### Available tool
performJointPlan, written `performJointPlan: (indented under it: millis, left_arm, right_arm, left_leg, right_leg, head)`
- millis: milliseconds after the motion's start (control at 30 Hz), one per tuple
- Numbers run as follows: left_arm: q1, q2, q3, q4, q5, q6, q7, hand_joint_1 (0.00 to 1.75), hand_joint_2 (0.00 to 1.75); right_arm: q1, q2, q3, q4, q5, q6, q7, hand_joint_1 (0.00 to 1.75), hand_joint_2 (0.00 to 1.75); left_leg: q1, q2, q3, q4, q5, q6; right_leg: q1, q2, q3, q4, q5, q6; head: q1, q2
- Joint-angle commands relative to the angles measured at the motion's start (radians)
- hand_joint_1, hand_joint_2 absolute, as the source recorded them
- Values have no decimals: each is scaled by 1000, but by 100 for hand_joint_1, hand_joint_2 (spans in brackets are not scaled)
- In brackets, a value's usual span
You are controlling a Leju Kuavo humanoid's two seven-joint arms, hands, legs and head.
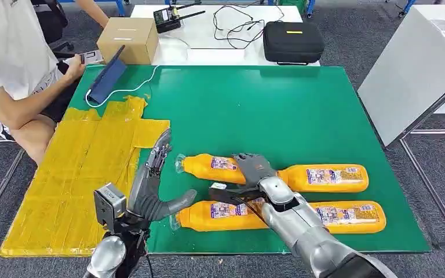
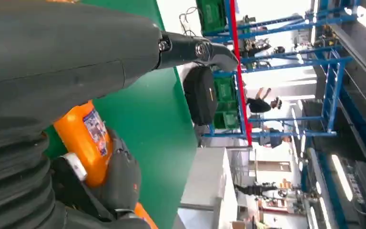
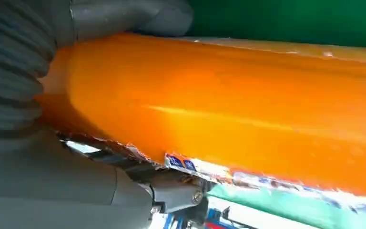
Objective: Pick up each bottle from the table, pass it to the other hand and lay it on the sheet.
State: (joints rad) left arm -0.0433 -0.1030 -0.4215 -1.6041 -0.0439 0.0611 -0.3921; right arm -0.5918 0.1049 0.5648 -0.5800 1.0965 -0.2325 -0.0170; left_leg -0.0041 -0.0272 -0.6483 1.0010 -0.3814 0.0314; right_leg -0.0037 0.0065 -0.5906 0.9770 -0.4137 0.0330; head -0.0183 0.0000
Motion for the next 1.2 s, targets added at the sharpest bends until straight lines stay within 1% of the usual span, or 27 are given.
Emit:
performJointPlan:
  millis: [33, 67, 133, 200, 233, 267, 300, 333, 367, 400, 433, 533, 567, 600, 633, 667, 700, 733, 767, 800, 833, 900, 933, 967, 1067, 1200]
  left_arm:
    - [-12, 31, -37, 35, -21, 18, 17, 0, 175]
    - [-15, 29, -37, 38, -21, 18, 17, 0, 175]
    - [-15, 28, -36, 38, -21, 20, 16, 0, 175]
    - [-17, 26, -36, 38, -21, 20, 16, 0, 175]
    - [-17, 26, -36, 38, -21, 20, 16, 0, 175]
    - [-16, 27, -36, 39, -22, 21, 18, 0, 175]
    - [-16, 27, -36, 39, -22, 22, 18, 0, 175]
    - [-16, 27, -36, 39, -22, 22, 18, 0, 175]
    - [-16, 27, -35, 39, -22, 22, 18, 0, 175]
    - [-16, 27, -35, 39, -22, 22, 18, 0, 175]
    - [-16, 27, -35, 39, -22, 23, 18, 0, 175]
    - [-16, 27, -35, 40, -22, 23, 18, 0, 175]
    - [-16, 27, -35, 40, -22, 23, 18, 0, 175]
    - [-15, 27, -35, 40, -22, 23, 18, 0, 175]
    - [-13, 27, -34, 40, -22, 24, 18, 0, 175]
    - [-13, 28, -35, 40, -22, 24, 18, 0, 175]
    - [-15, 32, -38, 42, -13, 13, 21, 0, 175]
    - [-18, 36, -40, 45, -5, 5, 24, 0, 175]
    - [-22, 39, -42, 48, 6, -2, 27, 0, 175]
    - [-25, 41, -43, 50, 11, -5, 28, 0, 175]
    - [-31, 44, -46, 51, 19, -11, 28, 0, 175]
    - [-39, 49, -49, 46, 33, -20, 29, 0, 175]
    - [-44, 51, -49, 42, 39, -23, 31, 0, 175]
    - [-46, 51, -50, 40, 41, -23, 33, 0, 175]
    - [-47, 52, -51, 39, 42, -24, 33, 0, 175]
    - [-61, 48, -59, 36, 77, -36, 41, 0, 175]
  right_arm:
    - [324, -40, -254, -651, -283, -290, -139, 175, 175]
    - [313, -35, -259, -620, -287, -290, -144, 175, 175]
    - [300, -29, -262, -589, -286, -299, -158, 175, 175]
    - [297, -27, -263, -580, -287, -303, -162, 175, 175]
    - [297, -27, -263, -580, -287, -303, -162, 175, 175]
    - [288, -21, -268, -557, -291, -315, -175, 175, 175]
    - [288, -20, -271, -555, -292, -315, -177, 175, 175]
    - [288, -20, -271, -555, -292, -315, -177, 175, 175]
    - [289, -20, -274, -555, -295, -315, -178, 175, 175]
    - [290, -20, -274, -556, -295, -315, -179, 175, 175]
    - [292, -18, -276, -558, -295, -317, -181, 175, 175]
    - [293, -17, -276, -559, -295, -318, -181, 175, 175]
    - [296, -15, -278, -563, -296, -320, -182, 175, 175]
    - [298, -14, -279, -565, -297, -320, -182, 175, 175]
    - [306, -10, -278, -575, -310, -314, -190, 175, 175]
    - [310, -9, -276, -581, -324, -303, -199, 175, 175]
    - [324, -6, -263, -600, -388, -248, -239, 175, 175]
    - [341, -3, -251, -616, -430, -212, -264, 175, 175]
    - [358, 5, -240, -637, -501, -162, -299, 175, 175]
    - [371, 8, -229, -646, -526, -143, -312, 175, 175]
    - [388, 11, -204, -667, -551, -123, -329, 175, 175]
    - [407, 12, -159, -687, -559, -106, -342, 175, 175]
    - [415, 15, -132, -694, -562, -98, -347, 175, 175]
    - [417, 16, -123, -696, -566, -100, -345, 175, 175]
    - [413, 13, -121, -695, -567, -99, -345, 175, 175]
    - [412, 8, -46, -694, -546, -83, -359, 175, 175]
  left_leg:
    - [2, -2, 2, 2, -4, -2]
    - [-2, -4, -3, 0, -1, -1]
    - [0, -5, 0, 1, -3, -2]
    - [0, -5, 0, 0, -2, -1]
    - [0, -4, -4, 0, -1, -1]
    - [0, -1, -1, 1, -3, -2]
    - [-1, -1, -3, 0, -2, -1]
    - [-1, 0, -1, 0, -3, -2]
    - [-1, -1, -3, 0, -1, -1]
    - [0, -1, -1, 0, -2, -2]
    - [-1, -1, -3, 0, -1, -1]
    - [0, 1, -1, 0, -2, -2]
    - [-1, 0, -3, 0, -1, -1]
    - [0, 1, 0, 0, -3, -2]
    - [-1, 0, -2, 0, -1, -1]
    - [-1, 0, -1, 0, -2, -2]
    - [-1, 0, -2, 0, -2, -1]
    - [0, 1, 0, 0, -3, -2]
    - [-1, 0, -3, -1, -1, -1]
    - [0, 1, 0, 0, -3, -2]
    - [-1, 0, -3, -1, -2, -1]
    - [-1, 0, -4, -1, -1, -1]
    - [0, 1, -1, 0, -3, -2]
    - [0, 0, -3, 0, -1, -1]
    - [0, 1, -2, 0, -2, -2]
    - [0, 1, -1, 0, -3, -2]
  right_leg:
    - [2, -4, 4, 0, -4, -1]
    - [-1, -5, -1, 1, -2, 0]
    - [2, -6, 4, -1, -3, 0]
    - [1, -7, 3, -1, -4, 0]
    - [0, -5, -1, 0, -2, 0]
    - [1, -2, 1, 0, -3, 0]
    - [0, -3, -1, 0, -2, 0]
    - [0, -2, 1, 0, -2, 0]
    - [0, -4, -2, -1, -1, 0]
    - [1, -5, 1, 0, -2, 0]
    - [0, -4, -2, -1, -1, 0]
    - [1, -4, 1, -1, -2, 0]
    - [0, -4, -1, -1, -1, 0]
    - [1, -4, 1, 0, -3, 0]
    - [0, -4, -1, -1, -2, 0]
    - [0, -4, 1, 0, -2, 0]
    - [0, -4, -1, -1, -2, 0]
    - [1, -4, 2, 0, -3, 0]
    - [0, -4, -1, -1, -1, 0]
    - [1, -4, 2, -1, -3, 0]
    - [0, -4, -1, -1, -2, 0]
    - [0, -4, -2, 0, -1, 0]
    - [1, -3, 0, 0, -3, -1]
    - [0, -3, -2, 0, -2, 0]
    - [1, -3, -1, 0, -2, -1]
    - [1, -4, 0, 0, -3, 0]
  head:
    - [0, 0]
    - [-2, 0]
    - [-1, 0]
    - [0, 0]
    - [1, 0]
    - [-1, 0]
    - [0, 0]
    - [-1, 0]
    - [0, 0]
    - [0, 0]
    - [0, 0]
    - [0, 0]
    - [0, 0]
    - [0, 0]
    - [0, 0]
    - [0, 0]
    - [0, 0]
    - [0, 0]
    - [0, 0]
    - [0, 0]
    - [0, 0]
    - [0, 0]
    - [0, 0]
    - [0, 0]
    - [0, 0]
    - [0, 0]
